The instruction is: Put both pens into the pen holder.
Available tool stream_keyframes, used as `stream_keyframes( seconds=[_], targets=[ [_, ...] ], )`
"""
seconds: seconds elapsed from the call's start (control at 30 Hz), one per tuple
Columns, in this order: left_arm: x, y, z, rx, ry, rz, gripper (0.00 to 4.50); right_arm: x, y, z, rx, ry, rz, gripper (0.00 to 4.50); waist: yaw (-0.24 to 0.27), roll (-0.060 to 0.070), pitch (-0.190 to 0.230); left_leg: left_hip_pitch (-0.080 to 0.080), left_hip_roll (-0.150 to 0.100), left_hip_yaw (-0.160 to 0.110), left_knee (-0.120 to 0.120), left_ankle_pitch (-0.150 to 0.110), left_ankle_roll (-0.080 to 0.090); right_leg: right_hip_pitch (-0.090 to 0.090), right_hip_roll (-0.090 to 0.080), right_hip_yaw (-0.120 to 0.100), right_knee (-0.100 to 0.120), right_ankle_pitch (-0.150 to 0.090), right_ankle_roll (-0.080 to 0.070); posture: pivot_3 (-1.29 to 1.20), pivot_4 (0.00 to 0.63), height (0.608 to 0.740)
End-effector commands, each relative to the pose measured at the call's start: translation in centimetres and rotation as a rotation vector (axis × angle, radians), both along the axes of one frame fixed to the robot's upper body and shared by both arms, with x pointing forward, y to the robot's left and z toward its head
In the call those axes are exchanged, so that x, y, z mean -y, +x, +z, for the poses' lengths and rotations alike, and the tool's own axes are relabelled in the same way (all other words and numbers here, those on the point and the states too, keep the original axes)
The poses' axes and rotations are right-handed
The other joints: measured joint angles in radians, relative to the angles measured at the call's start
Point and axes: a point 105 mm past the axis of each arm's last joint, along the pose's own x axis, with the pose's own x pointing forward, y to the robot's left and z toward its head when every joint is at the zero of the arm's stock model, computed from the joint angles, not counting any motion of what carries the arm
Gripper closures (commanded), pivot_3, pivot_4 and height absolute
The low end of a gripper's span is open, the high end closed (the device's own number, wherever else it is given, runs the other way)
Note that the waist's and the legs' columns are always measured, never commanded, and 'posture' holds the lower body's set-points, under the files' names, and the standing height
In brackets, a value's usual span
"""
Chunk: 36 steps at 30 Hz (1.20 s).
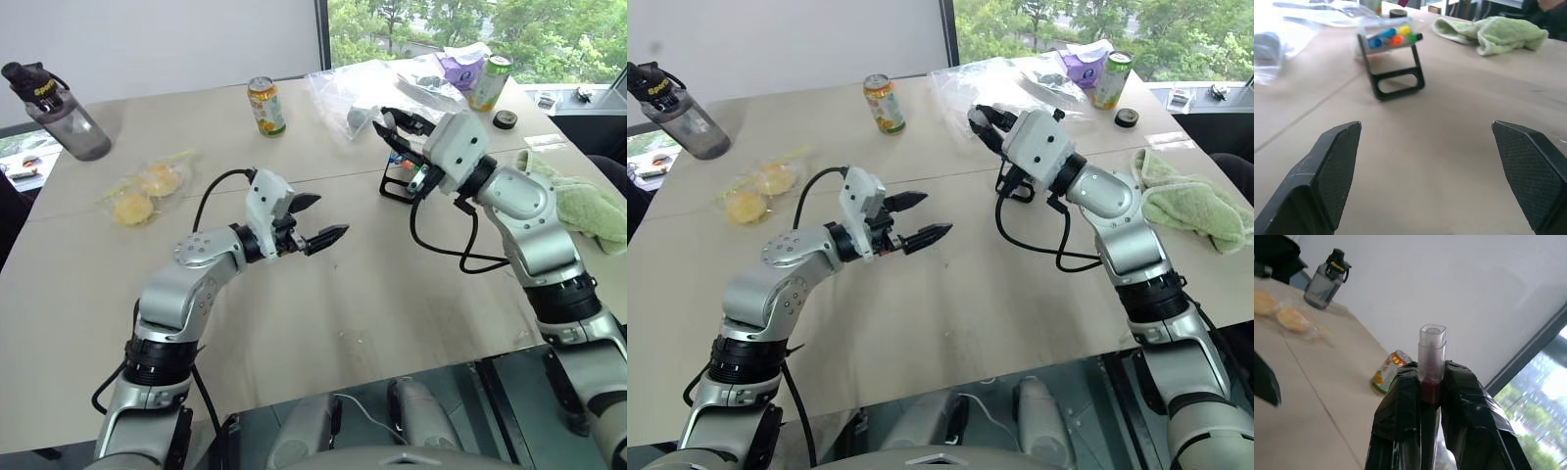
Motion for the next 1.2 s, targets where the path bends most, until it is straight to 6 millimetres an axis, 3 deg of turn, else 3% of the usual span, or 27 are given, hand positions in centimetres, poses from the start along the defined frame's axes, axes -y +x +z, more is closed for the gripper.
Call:
stream_keyframes(
  seconds=[0.03, 0.4, 0.7, 1.17, 1.2],
  targets=[
    [-0.3, -0.4, 2.3, 0.100, 0.009, 0.023, 0.09, -0.6, 0.2, 0.3, 0.143, -0.079, 0.028, 4.35, 0.000, 0.000, 0.000, 0.000, 0.000, 0.000, 0.000, 0.000, 0.000, 0.000, 0.000, 0.000, 0.000, 0.000, 0.000, 0.00, 0.150, 0.739],
    [-1.9, -0.8, 2.6, 0.118, 0.060, 0.113, 0.09, -1.2, 1.9, -2.6, 0.166, -0.151, 0.070, 4.35, -0.016, 0.000, 0.000, 0.000, 0.000, 0.000, 0.000, 0.000, 0.000, 0.000, 0.000, 0.001, 0.000, 0.000, 0.000, 0.00, 0.150, 0.739],
    [-2.4, -0.8, 3.4, 0.125, 0.027, 0.157, 0.09, -1.3, 2.8, -3.4, 0.198, -0.187, 0.067, 4.35, -0.025, 0.000, 0.000, 0.000, 0.000, 0.000, 0.000, 0.000, 0.000, 0.000, 0.001, 0.001, 0.000, 0.000, 0.000, 0.00, 0.150, 0.739],
    [-1.6, -1.7, 2.9, 0.030, -0.042, 0.101, 0.09, -0.7, 5.0, -4.6, 0.182, -0.204, -0.021, 4.35, -0.026, 0.000, 0.000, 0.001, 0.000, 0.001, 0.000, 0.000, 0.000, 0.000, 0.001, 0.001, 0.001, 0.000, 0.000, 0.00, 0.150, 0.739],
    [-1.6, -1.7, 2.9, 0.030, -0.041, 0.102, 0.03, -0.7, 5.1, -4.5, 0.179, -0.203, -0.027, 3.86, -0.026, 0.000, 0.000, 0.001, 0.000, 0.001, 0.000, 0.000, 0.000, 0.000, 0.001, 0.001, 0.001, 0.000, 0.000, 0.00, 0.150, 0.739]
  ],
)
